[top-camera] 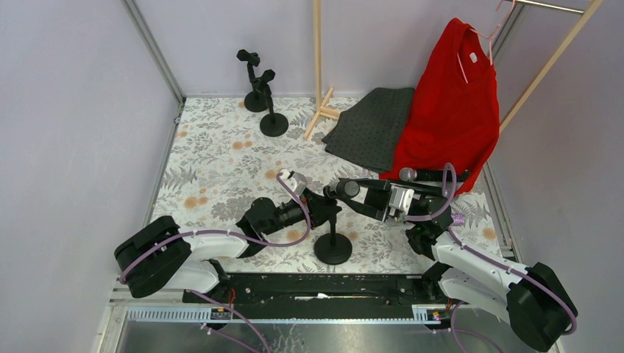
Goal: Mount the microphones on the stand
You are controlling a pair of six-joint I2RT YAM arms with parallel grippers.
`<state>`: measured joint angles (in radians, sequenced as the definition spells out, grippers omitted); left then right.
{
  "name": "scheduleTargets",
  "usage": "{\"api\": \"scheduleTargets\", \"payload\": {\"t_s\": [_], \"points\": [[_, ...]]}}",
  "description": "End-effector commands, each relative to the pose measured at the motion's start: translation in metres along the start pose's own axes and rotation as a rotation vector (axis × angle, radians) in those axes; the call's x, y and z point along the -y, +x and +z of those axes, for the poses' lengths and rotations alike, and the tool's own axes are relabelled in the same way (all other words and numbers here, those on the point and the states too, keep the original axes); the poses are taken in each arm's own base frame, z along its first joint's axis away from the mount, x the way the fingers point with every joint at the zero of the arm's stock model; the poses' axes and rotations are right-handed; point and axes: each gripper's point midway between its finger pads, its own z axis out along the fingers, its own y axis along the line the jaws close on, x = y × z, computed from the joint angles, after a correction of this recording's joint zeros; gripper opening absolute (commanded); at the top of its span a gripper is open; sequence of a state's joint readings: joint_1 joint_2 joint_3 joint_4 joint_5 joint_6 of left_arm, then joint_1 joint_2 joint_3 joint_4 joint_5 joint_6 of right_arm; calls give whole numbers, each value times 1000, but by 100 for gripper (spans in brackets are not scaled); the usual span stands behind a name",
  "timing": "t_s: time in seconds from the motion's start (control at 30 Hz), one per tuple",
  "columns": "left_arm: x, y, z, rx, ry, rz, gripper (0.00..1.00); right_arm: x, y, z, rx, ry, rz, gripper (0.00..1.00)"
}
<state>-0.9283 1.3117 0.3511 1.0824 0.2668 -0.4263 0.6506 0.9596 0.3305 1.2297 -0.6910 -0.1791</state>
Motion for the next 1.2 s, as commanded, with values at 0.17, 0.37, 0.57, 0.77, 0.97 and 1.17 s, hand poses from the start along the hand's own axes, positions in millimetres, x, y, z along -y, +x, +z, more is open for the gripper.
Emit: {"api": "scheduleTargets", "payload": {"t_s": [0.17, 0.37, 0.57, 0.77, 0.97, 1.17], "points": [[116, -105, -22, 360, 444, 265, 0, -45, 156, -67, -553, 18, 293, 0], [118, -106, -23, 364, 449, 267, 0, -47, 160, -68, -570, 14, 291, 0], [118, -107, -24, 369, 445, 268, 0, -51, 166, -73, -590, 13, 290, 0], [118, -107, -25, 373, 446, 264, 0, -52, 166, -73, -591, 10, 288, 0], [118, -107, -25, 376, 443, 266, 0, -53, 169, -75, -596, 8, 292, 0], [117, -107, -26, 379, 439, 264, 0, -55, 169, -76, -599, 7, 297, 0]]}}
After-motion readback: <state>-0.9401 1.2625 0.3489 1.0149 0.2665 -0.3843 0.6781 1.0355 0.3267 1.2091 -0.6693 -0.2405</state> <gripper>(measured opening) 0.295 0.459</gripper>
